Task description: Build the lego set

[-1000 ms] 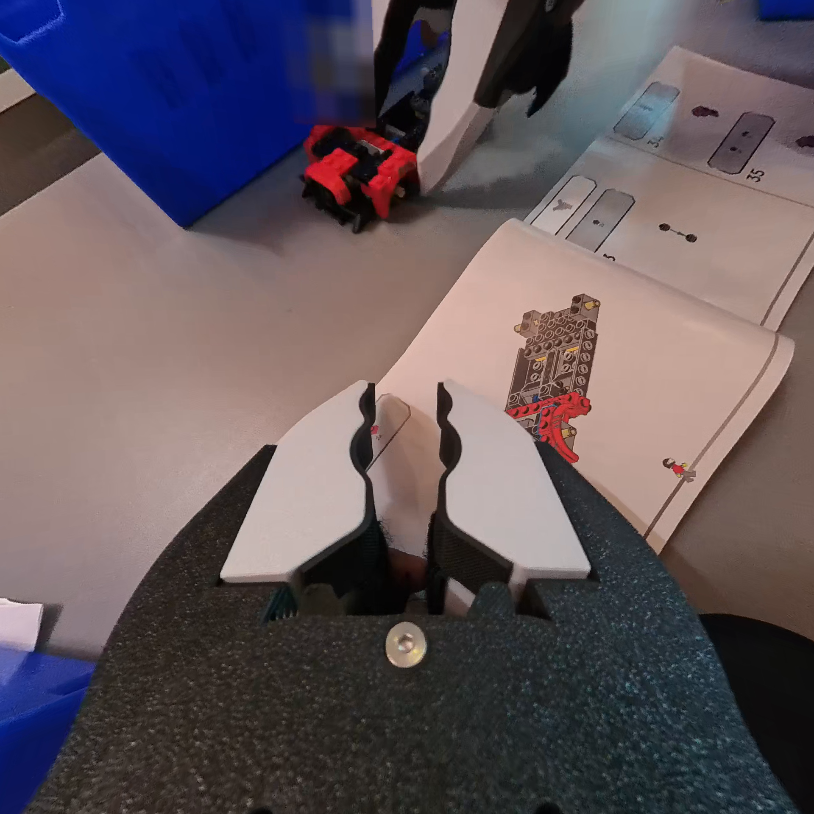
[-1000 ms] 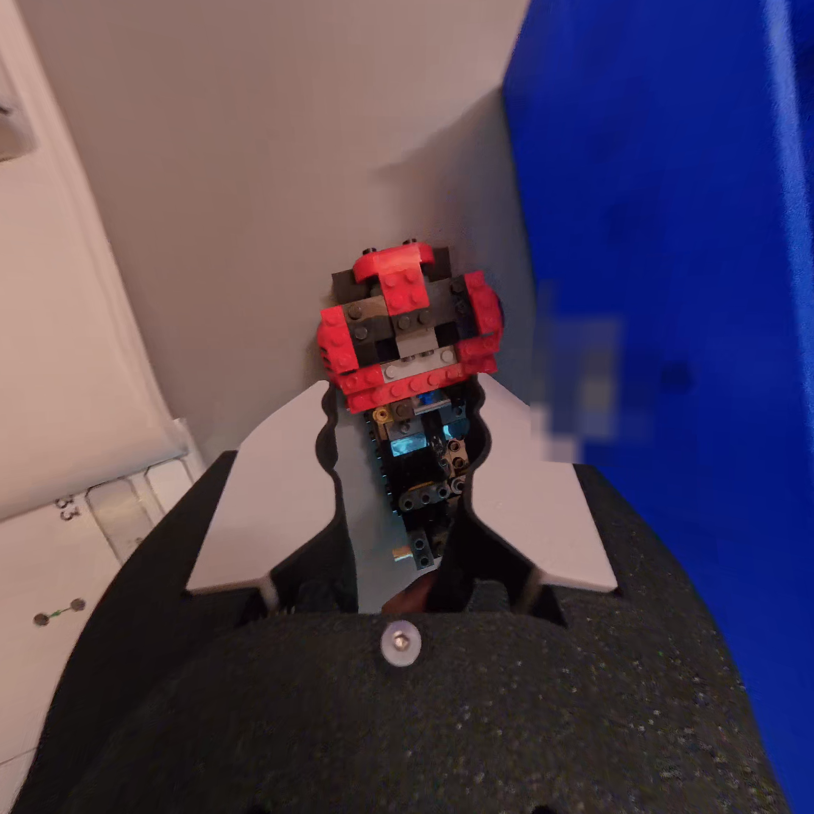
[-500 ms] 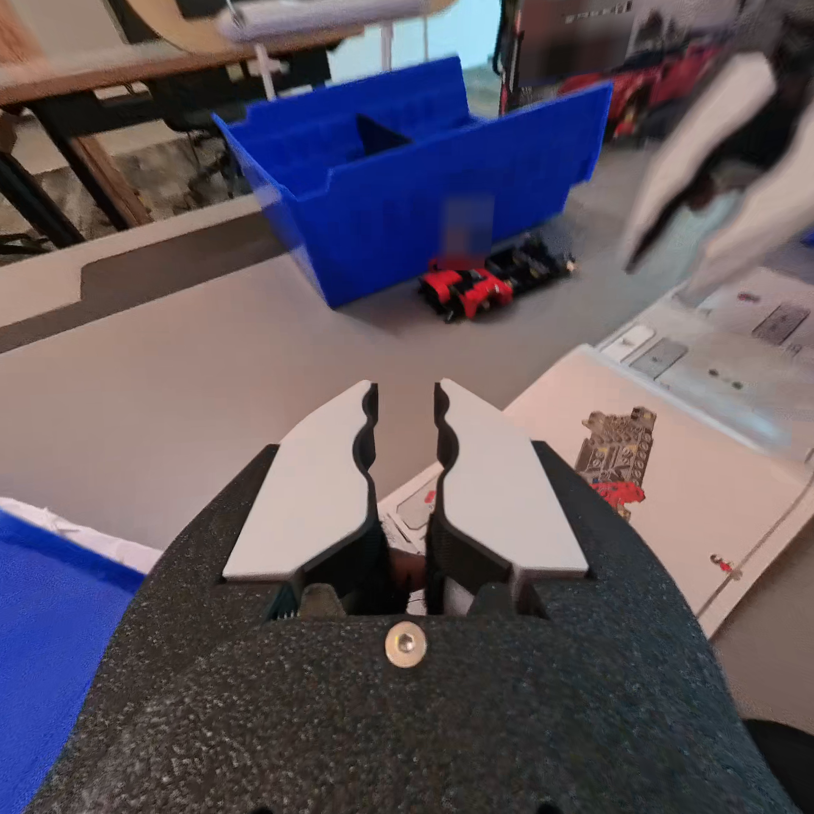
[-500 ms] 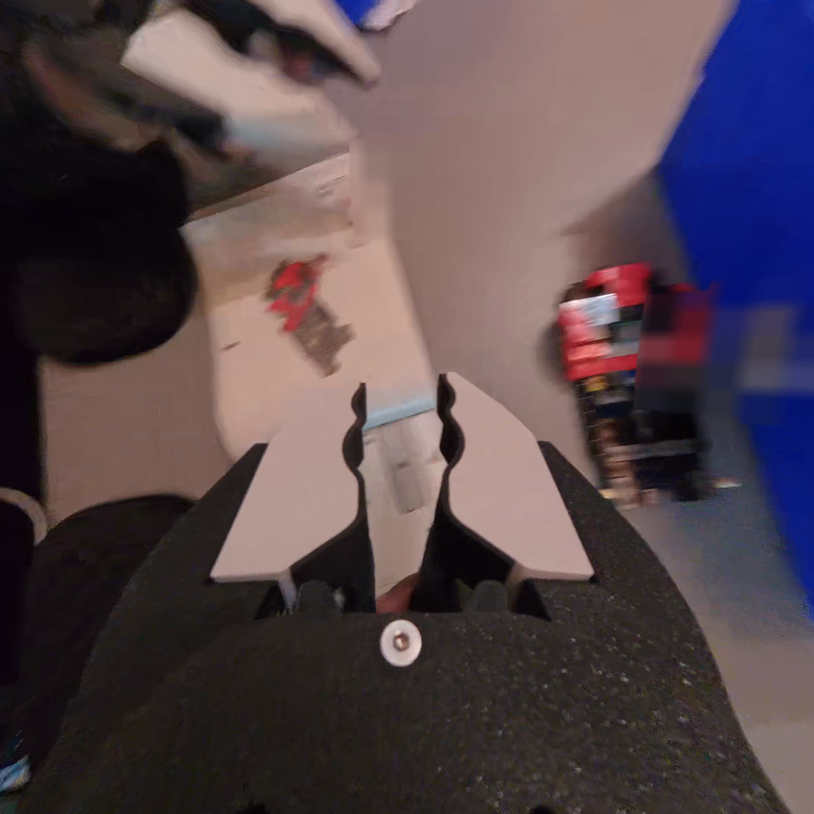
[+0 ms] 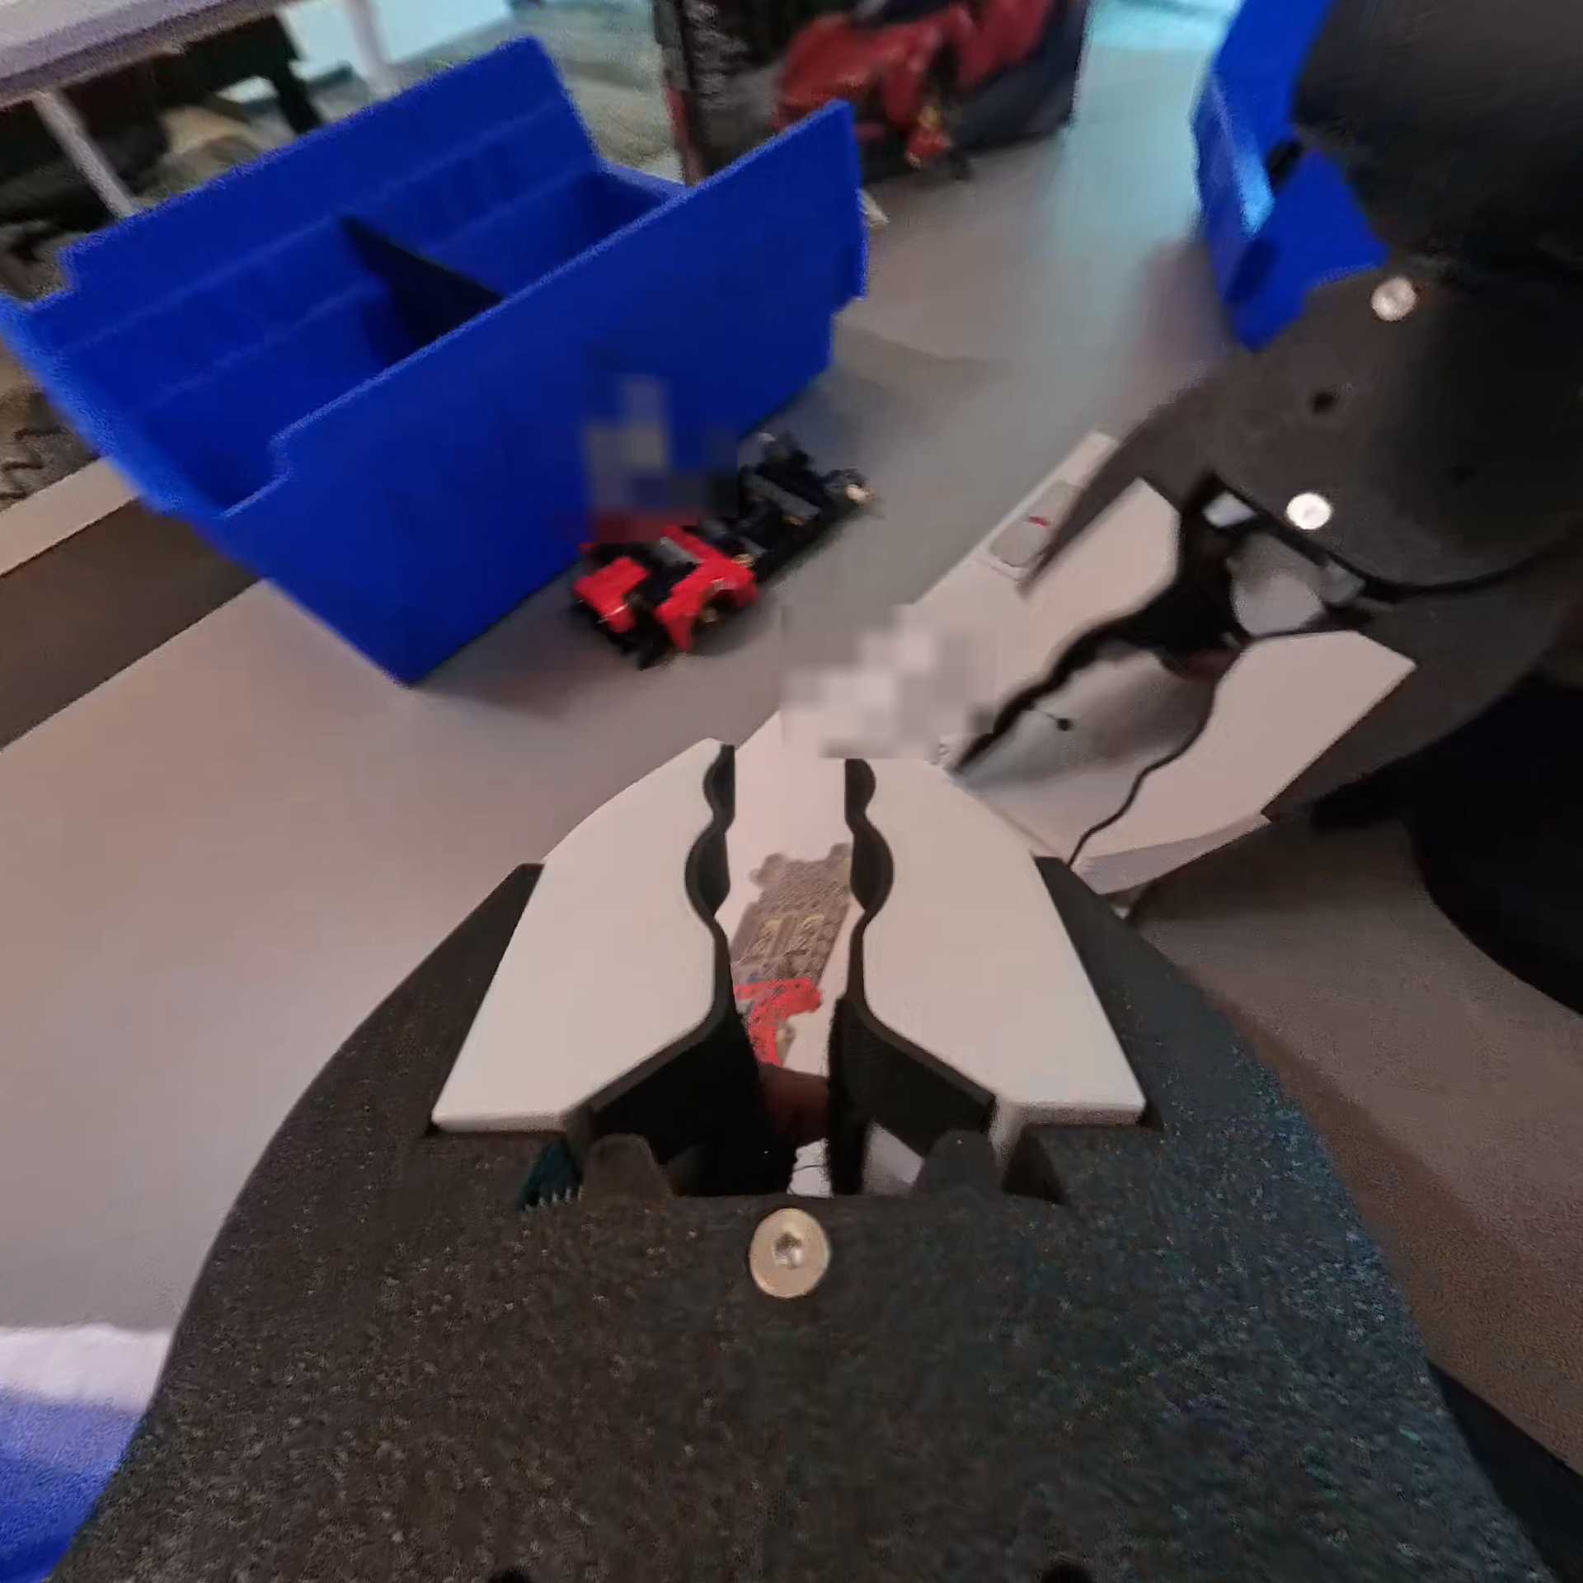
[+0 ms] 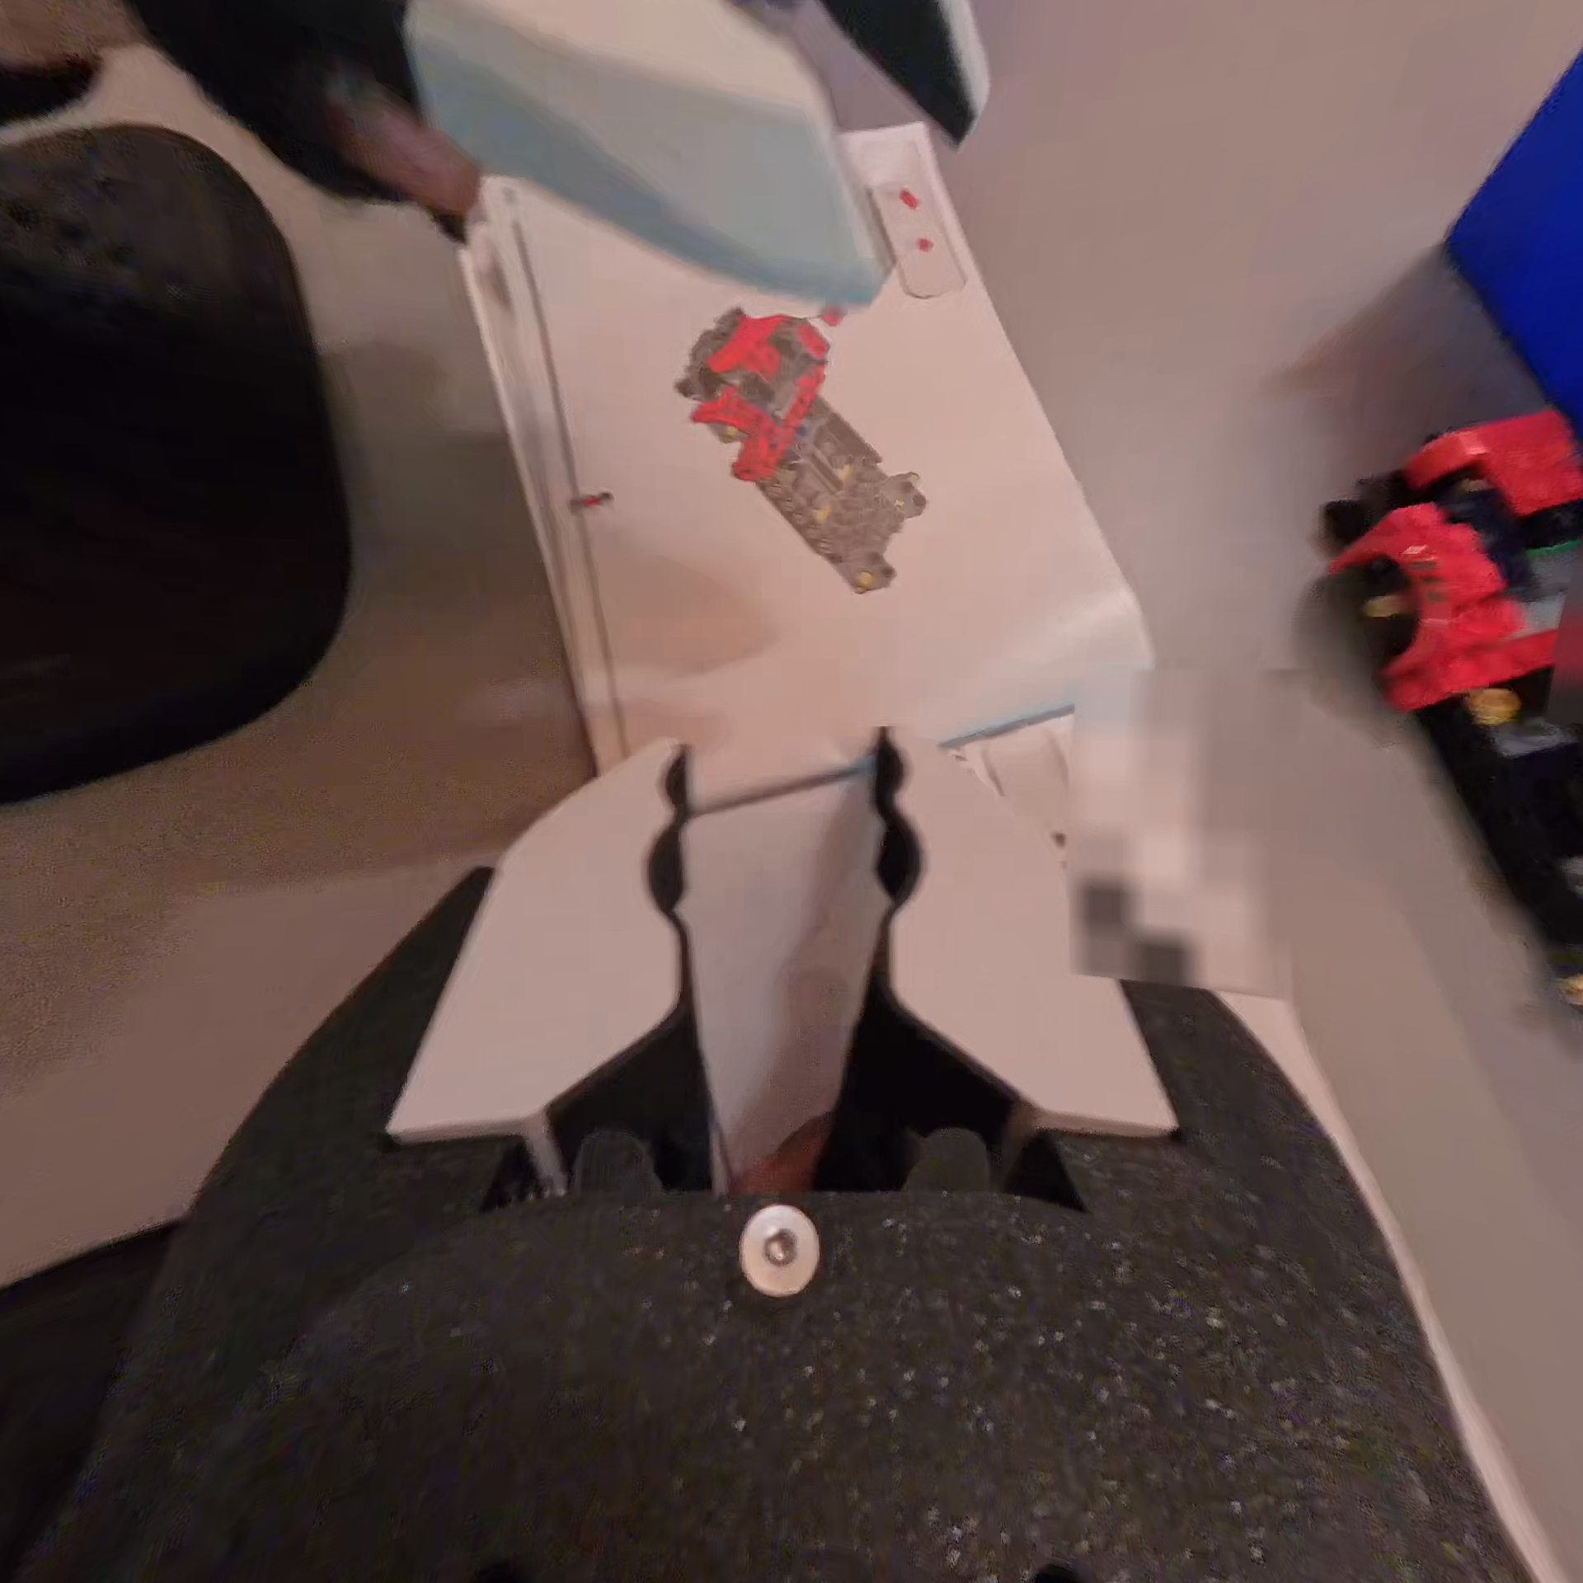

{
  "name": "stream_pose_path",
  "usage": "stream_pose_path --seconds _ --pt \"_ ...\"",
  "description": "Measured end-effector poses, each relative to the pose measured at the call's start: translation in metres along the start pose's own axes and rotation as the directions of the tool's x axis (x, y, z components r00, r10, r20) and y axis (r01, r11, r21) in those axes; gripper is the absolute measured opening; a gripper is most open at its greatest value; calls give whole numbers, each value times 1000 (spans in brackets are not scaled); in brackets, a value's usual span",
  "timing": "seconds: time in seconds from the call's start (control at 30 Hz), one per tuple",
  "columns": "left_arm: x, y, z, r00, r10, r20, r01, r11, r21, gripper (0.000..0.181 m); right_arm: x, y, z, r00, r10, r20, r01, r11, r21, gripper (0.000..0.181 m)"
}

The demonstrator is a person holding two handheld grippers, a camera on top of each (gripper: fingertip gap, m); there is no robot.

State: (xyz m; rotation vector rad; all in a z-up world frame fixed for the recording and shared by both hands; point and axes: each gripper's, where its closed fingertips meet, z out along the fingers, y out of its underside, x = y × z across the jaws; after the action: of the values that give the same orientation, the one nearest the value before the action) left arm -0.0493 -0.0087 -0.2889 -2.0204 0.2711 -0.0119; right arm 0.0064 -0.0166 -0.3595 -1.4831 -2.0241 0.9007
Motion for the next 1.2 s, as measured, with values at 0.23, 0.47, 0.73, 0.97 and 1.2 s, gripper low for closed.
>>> stream_pose_path --seconds 0.23,0.47,0.73,0.97,1.2 --pt "46 5 49 959 186 -215 -220 965 -146 20 46 21 -57 995 91 48 -94 994 59 33" --pt "44 39 72 930 168 -328 -227 962 -154 10 46 49 -46 996 20 89 -23 999 34 39" --pt "41 39 66 923 53 -381 -125 978 -168 13 46 48 -47 988 81 135 -89 995 53 40" --pt "42 39 66 926 79 -368 -147 976 -161 13 48 47 -48 985 99 141 -107 993 54 38" --pt "42 39 66 926 80 -368 -148 976 -161 13 48 47 -48 981 121 154 -130 990 55 37"
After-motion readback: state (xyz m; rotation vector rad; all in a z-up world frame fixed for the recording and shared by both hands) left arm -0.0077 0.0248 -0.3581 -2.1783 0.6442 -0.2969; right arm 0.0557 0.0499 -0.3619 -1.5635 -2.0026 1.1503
